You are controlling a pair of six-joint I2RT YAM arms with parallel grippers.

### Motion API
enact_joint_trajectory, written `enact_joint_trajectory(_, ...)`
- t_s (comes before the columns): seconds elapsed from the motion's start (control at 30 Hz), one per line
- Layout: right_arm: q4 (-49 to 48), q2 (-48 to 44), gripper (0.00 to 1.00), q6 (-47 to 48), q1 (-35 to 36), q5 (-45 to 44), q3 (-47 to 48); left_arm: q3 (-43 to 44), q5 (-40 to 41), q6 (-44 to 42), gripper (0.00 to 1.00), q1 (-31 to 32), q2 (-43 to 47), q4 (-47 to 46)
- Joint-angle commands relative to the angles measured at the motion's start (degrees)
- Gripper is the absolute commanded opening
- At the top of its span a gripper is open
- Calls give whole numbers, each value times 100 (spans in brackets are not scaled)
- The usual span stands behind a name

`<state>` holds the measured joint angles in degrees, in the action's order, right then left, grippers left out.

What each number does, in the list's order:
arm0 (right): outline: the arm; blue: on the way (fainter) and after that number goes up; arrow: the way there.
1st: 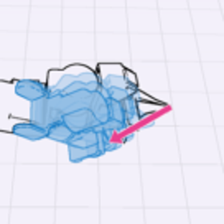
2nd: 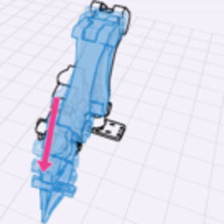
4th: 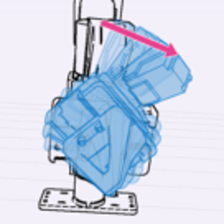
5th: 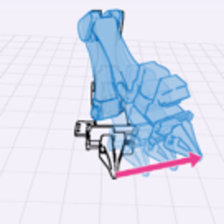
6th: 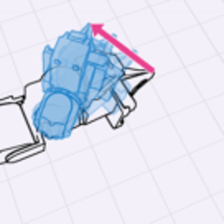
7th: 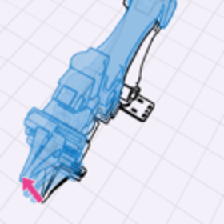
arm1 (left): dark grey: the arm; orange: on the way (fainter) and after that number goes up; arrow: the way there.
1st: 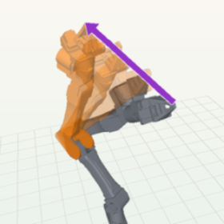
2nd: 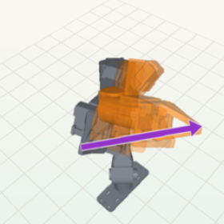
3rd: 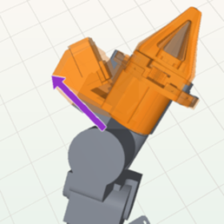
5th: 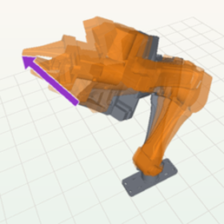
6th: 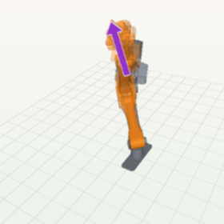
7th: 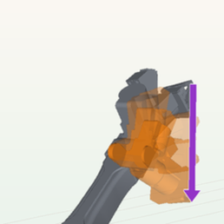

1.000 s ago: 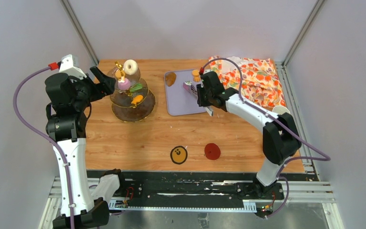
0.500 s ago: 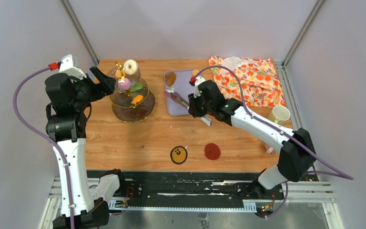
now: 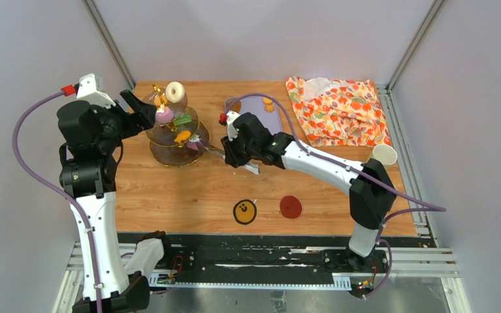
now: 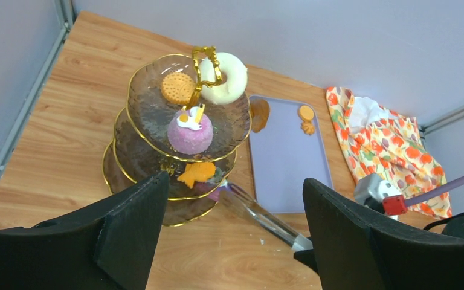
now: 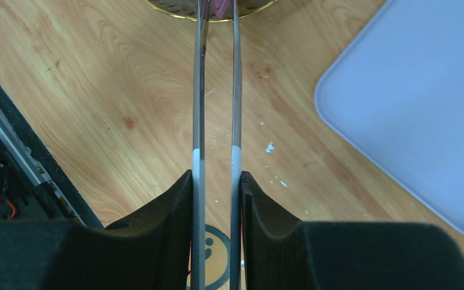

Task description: Serve the afternoon tea

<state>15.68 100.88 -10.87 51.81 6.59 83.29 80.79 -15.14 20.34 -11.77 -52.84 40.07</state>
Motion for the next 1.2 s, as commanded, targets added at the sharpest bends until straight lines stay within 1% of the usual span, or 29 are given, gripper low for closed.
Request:
enact_joint_trajectory(0.0, -127, 236, 1, 47, 212, 273, 462, 134, 41, -54, 86, 34, 47, 41)
enact_joint_trajectory(0.23, -144, 656, 1, -32, 283, 377, 814, 131, 54, -43, 86, 33, 22, 35)
enact_joint_trajectory(0.57, -278, 1460, 0, -459, 312, 586, 1432, 137, 101, -63, 86, 34, 28, 49)
enact_joint_trajectory(1.1, -913, 2614, 0, -1522, 325, 508, 2492, 74, 167, -99, 86, 34, 80, 90)
enact_joint_trajectory(1.13, -945, 2673, 2, -1577, 321, 498, 2540, 69, 166, -98, 86, 34, 81, 95)
enact_joint_trajectory(1.17, -952, 2745, 6, -1614, 327, 505, 2600, 73, 167, -106, 86, 34, 81, 90)
